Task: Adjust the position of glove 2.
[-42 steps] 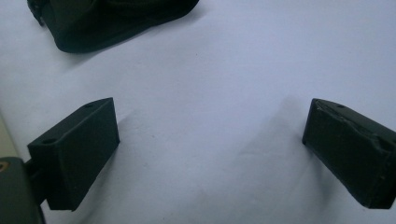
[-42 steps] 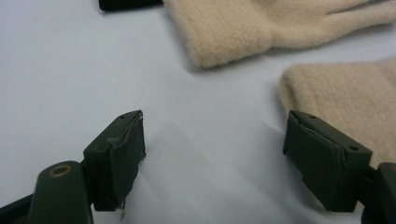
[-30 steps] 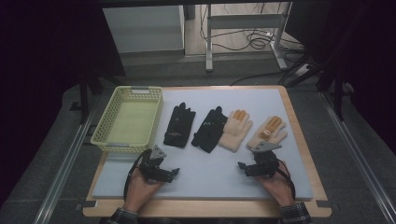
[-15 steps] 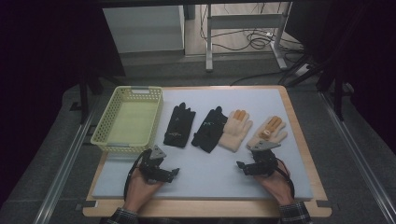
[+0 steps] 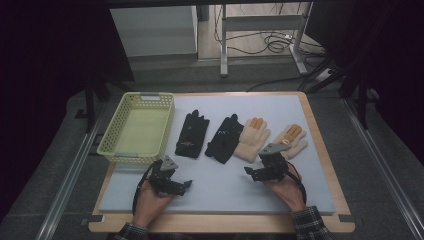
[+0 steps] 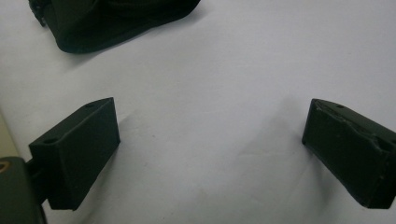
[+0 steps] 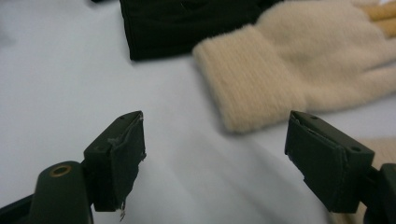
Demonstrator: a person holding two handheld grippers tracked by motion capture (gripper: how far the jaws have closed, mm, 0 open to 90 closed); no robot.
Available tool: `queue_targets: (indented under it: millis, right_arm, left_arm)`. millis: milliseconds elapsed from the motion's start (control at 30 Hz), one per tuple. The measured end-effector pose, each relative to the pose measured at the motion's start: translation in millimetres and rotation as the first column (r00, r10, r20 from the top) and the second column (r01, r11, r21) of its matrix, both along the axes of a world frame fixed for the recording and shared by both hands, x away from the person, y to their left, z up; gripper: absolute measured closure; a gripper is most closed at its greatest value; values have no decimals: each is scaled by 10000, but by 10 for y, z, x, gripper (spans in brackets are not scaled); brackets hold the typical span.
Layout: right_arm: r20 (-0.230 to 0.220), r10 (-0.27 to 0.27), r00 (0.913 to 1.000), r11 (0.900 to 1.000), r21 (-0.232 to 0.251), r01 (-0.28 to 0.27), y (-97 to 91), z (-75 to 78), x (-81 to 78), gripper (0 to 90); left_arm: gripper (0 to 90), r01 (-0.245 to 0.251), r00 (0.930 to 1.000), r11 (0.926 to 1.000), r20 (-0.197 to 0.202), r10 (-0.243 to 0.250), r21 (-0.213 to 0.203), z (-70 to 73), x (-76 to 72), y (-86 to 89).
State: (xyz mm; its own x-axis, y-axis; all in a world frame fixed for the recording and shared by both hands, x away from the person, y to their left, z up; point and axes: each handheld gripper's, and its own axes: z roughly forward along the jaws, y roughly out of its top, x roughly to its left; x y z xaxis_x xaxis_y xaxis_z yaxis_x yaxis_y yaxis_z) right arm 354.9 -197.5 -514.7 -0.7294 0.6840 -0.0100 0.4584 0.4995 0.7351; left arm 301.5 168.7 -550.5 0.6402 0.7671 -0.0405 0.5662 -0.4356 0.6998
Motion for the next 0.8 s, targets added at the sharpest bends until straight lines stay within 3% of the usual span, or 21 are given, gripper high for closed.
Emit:
queue_targets:
  millis: [333, 800]
  right_arm:
    - [-160, -18, 9999, 9999, 135, 20, 175, 30, 142, 198]
    - [56, -105, 9999, 9999, 27, 105, 566, 118, 571, 305]
  left_arm:
    - [40, -3, 10000, 10000, 3, 3, -3, 0, 0, 0]
    - [40, 0, 10000, 10000, 7, 0, -5, 0, -1, 1]
